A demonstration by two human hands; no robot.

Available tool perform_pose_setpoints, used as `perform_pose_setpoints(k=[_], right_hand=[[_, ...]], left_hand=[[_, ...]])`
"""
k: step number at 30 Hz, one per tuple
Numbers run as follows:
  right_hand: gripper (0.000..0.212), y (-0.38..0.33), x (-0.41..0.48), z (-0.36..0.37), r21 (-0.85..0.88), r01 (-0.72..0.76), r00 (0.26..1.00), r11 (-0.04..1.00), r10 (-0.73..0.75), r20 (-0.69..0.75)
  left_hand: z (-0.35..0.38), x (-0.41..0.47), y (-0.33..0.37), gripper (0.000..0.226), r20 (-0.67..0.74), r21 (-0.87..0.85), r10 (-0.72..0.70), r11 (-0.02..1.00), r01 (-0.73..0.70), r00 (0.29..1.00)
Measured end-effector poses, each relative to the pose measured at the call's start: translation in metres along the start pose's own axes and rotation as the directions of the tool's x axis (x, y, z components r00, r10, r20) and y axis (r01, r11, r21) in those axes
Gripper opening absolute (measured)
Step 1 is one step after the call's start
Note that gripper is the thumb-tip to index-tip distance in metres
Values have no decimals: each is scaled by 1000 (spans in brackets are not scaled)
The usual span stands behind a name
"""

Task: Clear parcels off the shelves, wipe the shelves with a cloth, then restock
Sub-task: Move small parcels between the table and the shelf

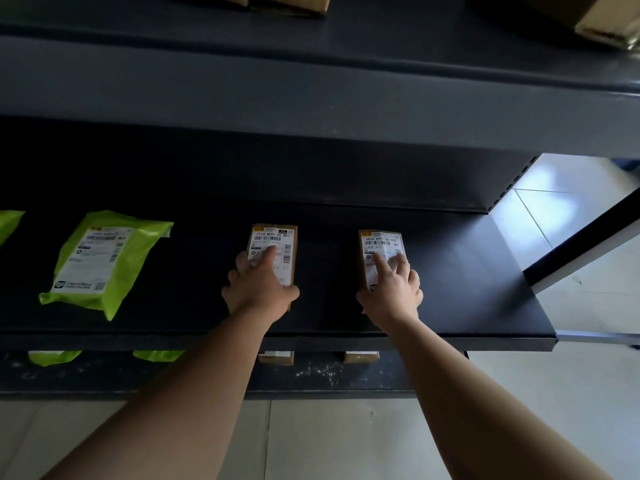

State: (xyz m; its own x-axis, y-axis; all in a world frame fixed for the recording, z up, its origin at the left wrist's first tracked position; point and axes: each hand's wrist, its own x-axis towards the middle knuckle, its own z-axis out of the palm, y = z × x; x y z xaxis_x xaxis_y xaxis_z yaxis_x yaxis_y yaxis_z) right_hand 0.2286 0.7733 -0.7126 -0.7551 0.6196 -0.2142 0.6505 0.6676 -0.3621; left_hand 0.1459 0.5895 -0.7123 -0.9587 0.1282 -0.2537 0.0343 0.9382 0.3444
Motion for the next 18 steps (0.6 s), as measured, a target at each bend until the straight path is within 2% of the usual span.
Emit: perform_pose_setpoints(k=[7, 14, 18], right_hand=[[76, -2, -3, -7, -55, 47, 999, 997, -48, -9], [62, -11, -30, -23, -81, 125, 991, 989, -120, 66], [53, -8, -34, -22, -114, 107, 992, 988, -99, 74]], left_hand=[[-10, -6, 4, 94, 49, -8, -2, 1000, 3, 999], [-36, -24, 9, 90, 139, -35, -63, 997, 69, 988], [-30, -30, 10, 88, 184, -52, -73, 995, 84, 980]])
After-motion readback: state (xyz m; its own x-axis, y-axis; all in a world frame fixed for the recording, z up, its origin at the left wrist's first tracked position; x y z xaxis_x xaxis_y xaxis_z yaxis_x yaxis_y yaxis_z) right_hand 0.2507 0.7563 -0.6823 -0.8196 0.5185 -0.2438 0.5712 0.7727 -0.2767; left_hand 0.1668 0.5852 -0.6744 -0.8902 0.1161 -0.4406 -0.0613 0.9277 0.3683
